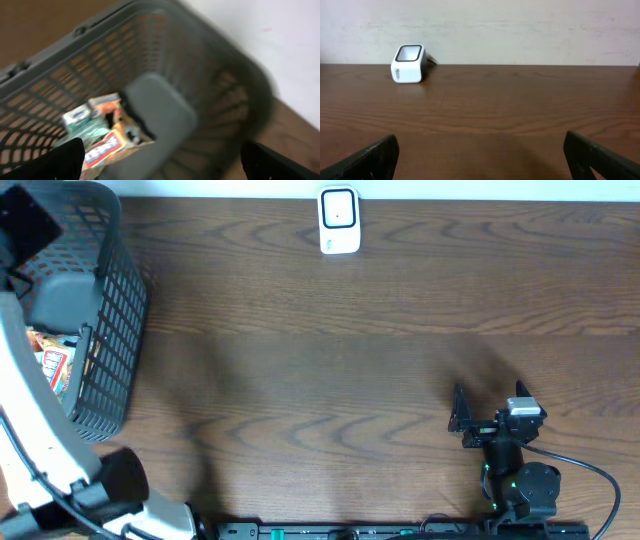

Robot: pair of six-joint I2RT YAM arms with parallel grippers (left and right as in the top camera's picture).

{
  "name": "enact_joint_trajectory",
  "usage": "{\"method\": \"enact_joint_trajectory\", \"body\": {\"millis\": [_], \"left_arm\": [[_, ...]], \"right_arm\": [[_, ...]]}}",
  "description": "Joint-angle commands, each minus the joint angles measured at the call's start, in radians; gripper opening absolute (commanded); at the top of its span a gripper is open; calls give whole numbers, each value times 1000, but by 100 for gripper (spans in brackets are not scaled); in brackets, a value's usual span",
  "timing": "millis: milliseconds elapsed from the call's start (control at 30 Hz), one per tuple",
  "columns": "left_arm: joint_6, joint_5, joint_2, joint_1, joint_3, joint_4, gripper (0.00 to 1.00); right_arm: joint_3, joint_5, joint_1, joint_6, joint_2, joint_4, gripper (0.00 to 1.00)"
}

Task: Scan the item barcode
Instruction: 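Move the left gripper up and into the grey basket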

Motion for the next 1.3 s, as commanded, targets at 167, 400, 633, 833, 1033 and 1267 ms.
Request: {"method": "enact_joint_trajectory", "body": {"millis": [167,400,633,833,1033,1267], "left_arm": [[80,-34,58,150,-30,-103,98],[216,-13,64,174,-249,-45,98],[254,-72,65,181,-549,100,97],[261,-70,65,213,-655,172,98],[295,1,65,233,-722,221,98],[459,113,65,233,-792,296,98]], "right_arm": [[-1,5,-4,9,-4,-5,99],[-1,5,-4,9,-4,-5,99],[-1,5,-4,10,-4,-5,99],[-1,5,-4,9,-4,-5,99],[-1,5,-4,9,-4,-5,99],[-1,5,-4,10,-3,-5,99]]}}
